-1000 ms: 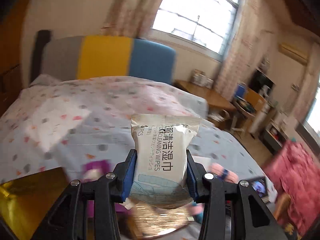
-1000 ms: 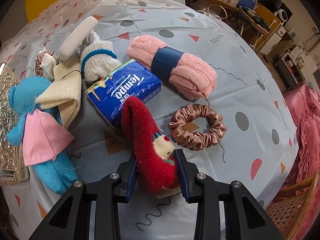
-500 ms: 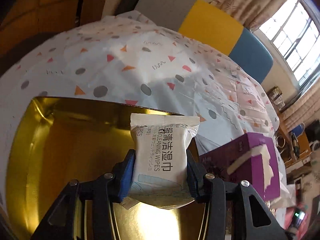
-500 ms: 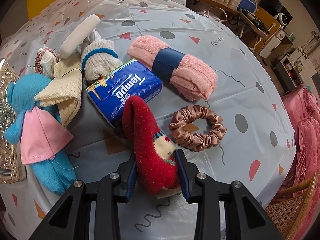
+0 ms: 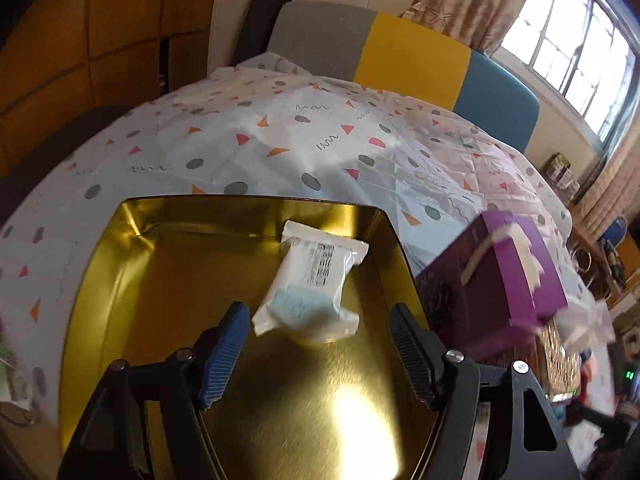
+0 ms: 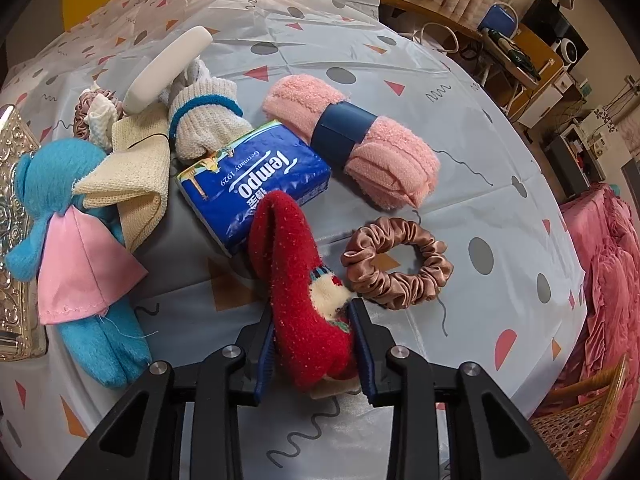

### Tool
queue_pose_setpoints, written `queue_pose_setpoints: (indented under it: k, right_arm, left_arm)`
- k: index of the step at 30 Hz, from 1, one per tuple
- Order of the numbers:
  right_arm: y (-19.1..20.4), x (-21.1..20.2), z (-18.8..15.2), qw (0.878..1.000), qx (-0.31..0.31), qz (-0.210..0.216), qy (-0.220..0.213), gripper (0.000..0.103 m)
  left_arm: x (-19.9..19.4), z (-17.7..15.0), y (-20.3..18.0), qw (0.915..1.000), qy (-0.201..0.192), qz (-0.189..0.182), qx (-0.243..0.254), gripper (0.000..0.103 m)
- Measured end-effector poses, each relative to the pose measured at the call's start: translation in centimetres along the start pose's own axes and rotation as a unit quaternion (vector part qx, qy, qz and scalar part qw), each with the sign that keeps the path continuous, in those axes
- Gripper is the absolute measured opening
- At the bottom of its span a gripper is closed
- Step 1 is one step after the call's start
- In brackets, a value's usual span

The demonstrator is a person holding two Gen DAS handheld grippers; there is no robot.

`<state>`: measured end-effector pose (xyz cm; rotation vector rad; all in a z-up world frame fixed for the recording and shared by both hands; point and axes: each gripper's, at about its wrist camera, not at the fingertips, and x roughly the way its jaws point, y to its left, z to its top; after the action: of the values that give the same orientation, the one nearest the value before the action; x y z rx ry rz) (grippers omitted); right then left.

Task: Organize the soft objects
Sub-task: 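Carry the wet-wipes pack with the left gripper into the gold tray and release, then grasp the red sock with the right gripper and drop it into the gold tray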

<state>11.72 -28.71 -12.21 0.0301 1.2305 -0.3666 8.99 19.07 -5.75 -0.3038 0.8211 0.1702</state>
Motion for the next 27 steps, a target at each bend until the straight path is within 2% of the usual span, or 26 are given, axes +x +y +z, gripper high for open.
queue_pose_setpoints:
  k: [7, 12, 17, 20, 24, 27]
  right_arm:
    - [-0.8, -0.6, 0.2, 0.999, 0.015, 0.039, -0.016, 0.025]
    - [-1.4, -2.4, 0.0, 0.995, 0.033, 0.071, -0.059, 0.024]
    - [-2.0, -4.4, 0.2, 0.984, 0.047, 0.131, -0.112, 0.024]
    - [-2.2, -5.0, 0.5, 0.974, 0.055, 0.185, -0.121, 0.024]
    - [-1.4, -6.2, 1.4, 0.965, 0.061, 0.227, -0.121, 0.024]
    - [0.6, -8.9, 2.7, 0.957, 0.043, 0.252, -0.139, 0.024]
  left_arm:
    - [-3.9, -3.2, -0.5, 0.9986, -0.032, 0.016, 0.038, 0.079]
    - [-5.5, -4.1, -0.8, 0.9976, -0.045, 0.013, 0.05, 0.084]
    - [-6.6, -4.6, -1.2, 0.9961, -0.057, 0.011, 0.066, 0.084]
    - [-7.1, -4.7, -1.2, 0.9955, -0.061, 0.013, 0.072, 0.084]
    - [-7.2, -5.0, -0.8, 0.9956, -0.059, 0.016, 0.071, 0.084]
    - [-7.2, -5.1, -0.4, 0.9961, -0.057, 0.017, 0.065, 0.084]
